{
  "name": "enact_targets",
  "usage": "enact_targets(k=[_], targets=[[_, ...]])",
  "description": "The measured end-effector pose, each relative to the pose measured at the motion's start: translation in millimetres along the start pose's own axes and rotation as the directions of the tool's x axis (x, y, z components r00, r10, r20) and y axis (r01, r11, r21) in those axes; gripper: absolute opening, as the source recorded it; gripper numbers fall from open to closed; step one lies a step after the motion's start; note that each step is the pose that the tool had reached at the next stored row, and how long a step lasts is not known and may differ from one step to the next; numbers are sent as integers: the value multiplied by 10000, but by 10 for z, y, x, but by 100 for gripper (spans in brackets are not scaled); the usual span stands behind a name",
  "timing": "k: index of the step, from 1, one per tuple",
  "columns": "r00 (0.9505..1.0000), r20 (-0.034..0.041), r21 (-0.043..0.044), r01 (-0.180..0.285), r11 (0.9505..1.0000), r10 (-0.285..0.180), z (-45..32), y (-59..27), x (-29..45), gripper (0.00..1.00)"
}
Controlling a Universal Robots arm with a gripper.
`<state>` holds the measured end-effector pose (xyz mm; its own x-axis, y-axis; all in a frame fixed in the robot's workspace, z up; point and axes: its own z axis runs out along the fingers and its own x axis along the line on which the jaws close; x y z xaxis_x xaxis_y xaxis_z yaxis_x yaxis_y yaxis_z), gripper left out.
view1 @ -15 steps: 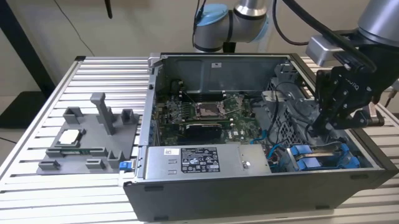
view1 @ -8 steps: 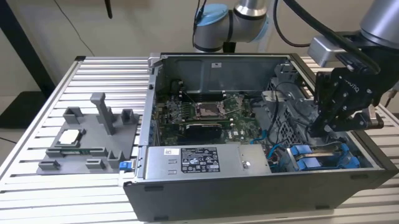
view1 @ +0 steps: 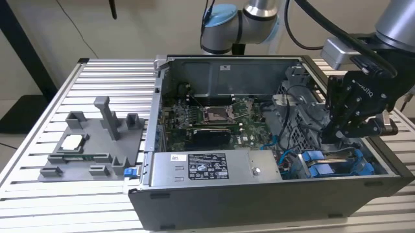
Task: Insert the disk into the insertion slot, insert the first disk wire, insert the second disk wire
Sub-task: 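Insert the first disk wire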
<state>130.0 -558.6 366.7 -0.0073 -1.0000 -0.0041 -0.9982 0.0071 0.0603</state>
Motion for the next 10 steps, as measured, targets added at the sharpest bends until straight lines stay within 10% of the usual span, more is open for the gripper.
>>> enact_targets(k=[10], targets=[[10000, -3, -312, -2, 9995, 2, 25, -12, 6, 19]])
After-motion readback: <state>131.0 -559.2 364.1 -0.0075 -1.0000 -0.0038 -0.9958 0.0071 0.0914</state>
